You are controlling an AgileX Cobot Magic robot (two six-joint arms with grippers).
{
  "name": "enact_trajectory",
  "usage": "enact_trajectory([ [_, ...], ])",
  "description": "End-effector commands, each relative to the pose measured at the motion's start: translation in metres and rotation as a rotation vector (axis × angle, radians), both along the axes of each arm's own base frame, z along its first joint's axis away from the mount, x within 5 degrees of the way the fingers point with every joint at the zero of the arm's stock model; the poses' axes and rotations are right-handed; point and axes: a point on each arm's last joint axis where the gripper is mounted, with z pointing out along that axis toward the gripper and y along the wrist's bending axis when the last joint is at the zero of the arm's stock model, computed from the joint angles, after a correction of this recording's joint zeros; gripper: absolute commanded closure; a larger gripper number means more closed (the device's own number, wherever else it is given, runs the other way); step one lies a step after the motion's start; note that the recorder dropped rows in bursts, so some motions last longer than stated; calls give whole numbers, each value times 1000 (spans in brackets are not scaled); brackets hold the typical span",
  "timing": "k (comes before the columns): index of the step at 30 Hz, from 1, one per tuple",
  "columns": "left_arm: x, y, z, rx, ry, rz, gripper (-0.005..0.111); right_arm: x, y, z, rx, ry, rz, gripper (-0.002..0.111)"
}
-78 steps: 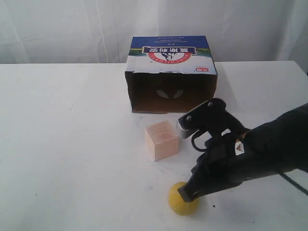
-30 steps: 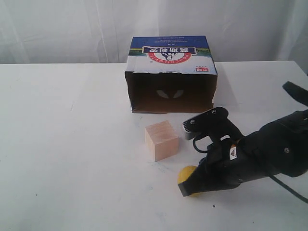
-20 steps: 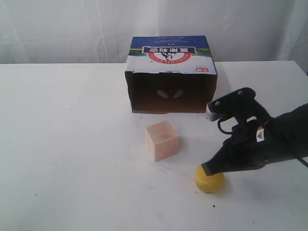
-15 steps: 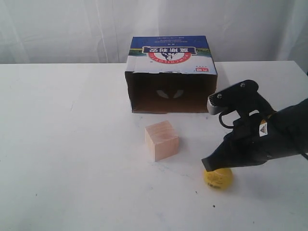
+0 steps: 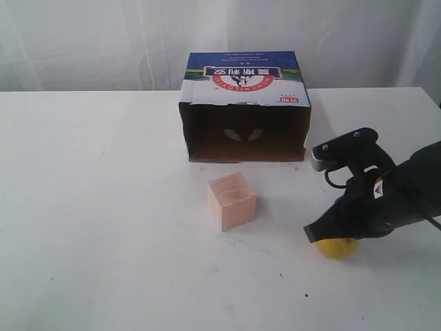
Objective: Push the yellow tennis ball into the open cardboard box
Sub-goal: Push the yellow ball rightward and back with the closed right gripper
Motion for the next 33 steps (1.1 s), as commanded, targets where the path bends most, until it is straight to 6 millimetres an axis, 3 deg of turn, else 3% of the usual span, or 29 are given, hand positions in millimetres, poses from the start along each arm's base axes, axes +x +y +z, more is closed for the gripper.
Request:
enact_trajectory([
  [1,-1,0,-3,7,15,-5,107,-6,-5,-12,-37,89,-15,108],
  [10,-1,0,-3,7,15,-5,107,-2,4,-6,-34,60,31,108],
  [23,-1,0,-3,7,15,-5,107,29,19,36,-3,-64,57,108],
  [33,-1,0,-3,7,15,-5,107,12,9,42,-94,74,63,108],
])
